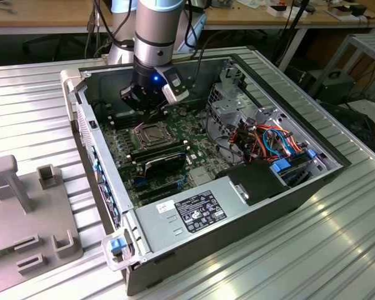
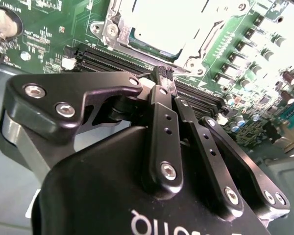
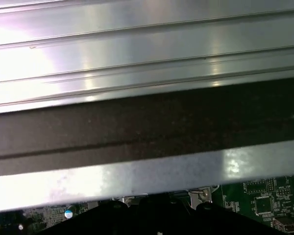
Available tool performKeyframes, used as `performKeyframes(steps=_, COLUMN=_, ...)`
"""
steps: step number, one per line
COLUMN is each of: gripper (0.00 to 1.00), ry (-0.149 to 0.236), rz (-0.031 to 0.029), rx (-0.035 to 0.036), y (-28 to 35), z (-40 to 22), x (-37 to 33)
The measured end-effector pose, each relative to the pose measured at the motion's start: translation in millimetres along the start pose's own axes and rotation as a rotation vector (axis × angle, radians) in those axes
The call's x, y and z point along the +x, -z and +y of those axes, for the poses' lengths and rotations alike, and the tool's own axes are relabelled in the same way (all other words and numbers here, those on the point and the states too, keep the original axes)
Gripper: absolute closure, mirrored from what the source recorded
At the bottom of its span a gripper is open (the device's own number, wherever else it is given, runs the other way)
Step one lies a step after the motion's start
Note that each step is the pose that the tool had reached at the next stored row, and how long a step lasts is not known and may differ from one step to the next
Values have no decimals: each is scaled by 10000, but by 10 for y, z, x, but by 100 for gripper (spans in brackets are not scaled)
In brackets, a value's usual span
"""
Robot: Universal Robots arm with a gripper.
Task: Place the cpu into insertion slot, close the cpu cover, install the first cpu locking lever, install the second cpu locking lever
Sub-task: 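Install the first cpu locking lever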
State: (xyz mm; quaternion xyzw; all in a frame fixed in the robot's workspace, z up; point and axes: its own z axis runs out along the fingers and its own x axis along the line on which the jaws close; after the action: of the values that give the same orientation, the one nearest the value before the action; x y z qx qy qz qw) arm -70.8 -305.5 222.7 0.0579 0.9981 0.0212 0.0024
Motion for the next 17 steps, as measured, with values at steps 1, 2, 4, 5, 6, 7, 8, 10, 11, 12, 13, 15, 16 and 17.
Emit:
performKeyframes(steps=1, gripper=89, ry=21, rz=2, rx=-2, y=0, z=0, x=0)
performKeyframes(steps=2, gripper=89, ry=23, rz=2, rx=-2, y=0, z=0, x=0)
performKeyframes(steps=4, gripper=89, ry=23, rz=2, rx=-4, y=0, z=0, x=0)
performKeyframes(steps=5, gripper=89, ry=23, rz=2, rx=-3, y=0, z=0, x=0)
performKeyframes(steps=6, gripper=89, ry=23, rz=2, rx=-3, y=0, z=0, x=0)
performKeyframes(steps=7, gripper=89, ry=23, rz=2, rx=-3, y=0, z=0, x=1)
performKeyframes(steps=8, gripper=89, ry=24, rz=2, rx=-4, y=0, z=0, x=0)
performKeyframes(steps=10, gripper=89, ry=24, rz=3, rx=-2, y=0, z=-1, x=1)
performKeyframes(steps=11, gripper=89, ry=25, rz=3, rx=-3, y=-1, z=-1, x=-1)
performKeyframes(steps=12, gripper=89, ry=28, rz=3, rx=-2, y=-1, z=-1, x=-1)
performKeyframes(steps=13, gripper=89, ry=35, rz=2, rx=-3, y=-4, z=0, x=-3)
performKeyframes(steps=15, gripper=89, ry=88, rz=4, rx=-4, y=-10, z=1, x=-13)
performKeyframes(steps=16, gripper=89, ry=145, rz=6, rx=-4, y=-11, z=2, x=-21)
performKeyframes(steps=17, gripper=89, ry=205, rz=9, rx=-4, y=-12, z=3, x=-31)
